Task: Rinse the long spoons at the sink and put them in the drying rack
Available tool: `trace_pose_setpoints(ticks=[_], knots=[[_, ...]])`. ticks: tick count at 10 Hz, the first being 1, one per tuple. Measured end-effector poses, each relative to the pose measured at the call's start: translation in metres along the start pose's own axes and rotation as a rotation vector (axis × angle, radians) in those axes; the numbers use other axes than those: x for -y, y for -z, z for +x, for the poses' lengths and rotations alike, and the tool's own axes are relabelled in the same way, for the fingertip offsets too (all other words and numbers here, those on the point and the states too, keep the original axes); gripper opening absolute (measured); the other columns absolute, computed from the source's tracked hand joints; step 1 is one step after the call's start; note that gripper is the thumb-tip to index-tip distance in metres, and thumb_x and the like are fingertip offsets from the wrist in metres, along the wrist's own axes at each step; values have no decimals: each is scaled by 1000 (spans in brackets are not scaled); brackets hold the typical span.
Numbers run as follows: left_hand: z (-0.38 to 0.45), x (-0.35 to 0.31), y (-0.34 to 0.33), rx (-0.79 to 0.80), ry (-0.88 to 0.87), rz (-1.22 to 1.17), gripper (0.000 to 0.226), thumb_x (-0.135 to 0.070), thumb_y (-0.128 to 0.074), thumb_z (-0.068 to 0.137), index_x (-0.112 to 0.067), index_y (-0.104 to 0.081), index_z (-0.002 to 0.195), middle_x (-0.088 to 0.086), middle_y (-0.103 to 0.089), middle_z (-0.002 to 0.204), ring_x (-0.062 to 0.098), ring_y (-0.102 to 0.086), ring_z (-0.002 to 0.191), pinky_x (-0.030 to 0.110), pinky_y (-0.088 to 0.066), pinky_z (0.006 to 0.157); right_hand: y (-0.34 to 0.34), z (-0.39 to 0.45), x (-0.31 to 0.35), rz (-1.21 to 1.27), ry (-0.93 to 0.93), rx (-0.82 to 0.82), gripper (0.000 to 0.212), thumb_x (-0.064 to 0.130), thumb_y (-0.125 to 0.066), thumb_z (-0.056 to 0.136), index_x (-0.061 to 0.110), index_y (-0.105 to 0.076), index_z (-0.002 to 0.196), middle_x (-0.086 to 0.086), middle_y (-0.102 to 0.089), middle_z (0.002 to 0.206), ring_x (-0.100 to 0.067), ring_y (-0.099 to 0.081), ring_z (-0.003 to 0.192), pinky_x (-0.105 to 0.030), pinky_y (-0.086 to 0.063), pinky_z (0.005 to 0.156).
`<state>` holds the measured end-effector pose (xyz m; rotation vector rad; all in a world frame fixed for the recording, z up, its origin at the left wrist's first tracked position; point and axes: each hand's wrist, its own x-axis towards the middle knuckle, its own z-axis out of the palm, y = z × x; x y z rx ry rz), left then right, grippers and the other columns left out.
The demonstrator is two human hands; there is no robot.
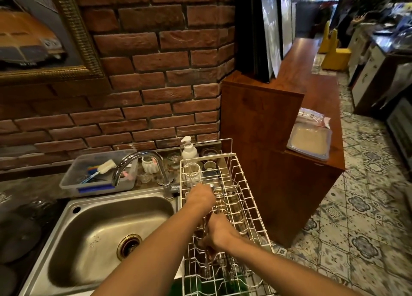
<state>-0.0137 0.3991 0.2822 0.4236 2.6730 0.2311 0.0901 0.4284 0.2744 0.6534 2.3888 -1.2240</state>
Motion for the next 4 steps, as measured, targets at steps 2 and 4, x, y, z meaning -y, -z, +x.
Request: trace_pose_setpoints(ticks=[2, 4], knots=[[-8, 9, 14, -41, -101, 9, 26, -2, -55, 93, -1, -65, 116, 17, -65, 121, 31, -64, 113, 35, -53, 91, 6, -8, 5, -102, 52, 46, 28, 13, -68, 89, 6, -56, 113, -14, -68, 111, -21, -70, 88, -35, -61, 80], [-25, 41, 34, -40, -237, -368, 17, -11, -61, 95, -1, -75, 96, 17, -76, 91, 29, -77, 82, 42, -63, 75, 34, -15, 14, -47, 57, -10, 11, 18, -63, 92, 9, -60, 86, -9, -72, 76, -10, -68, 54, -15, -52, 47]])
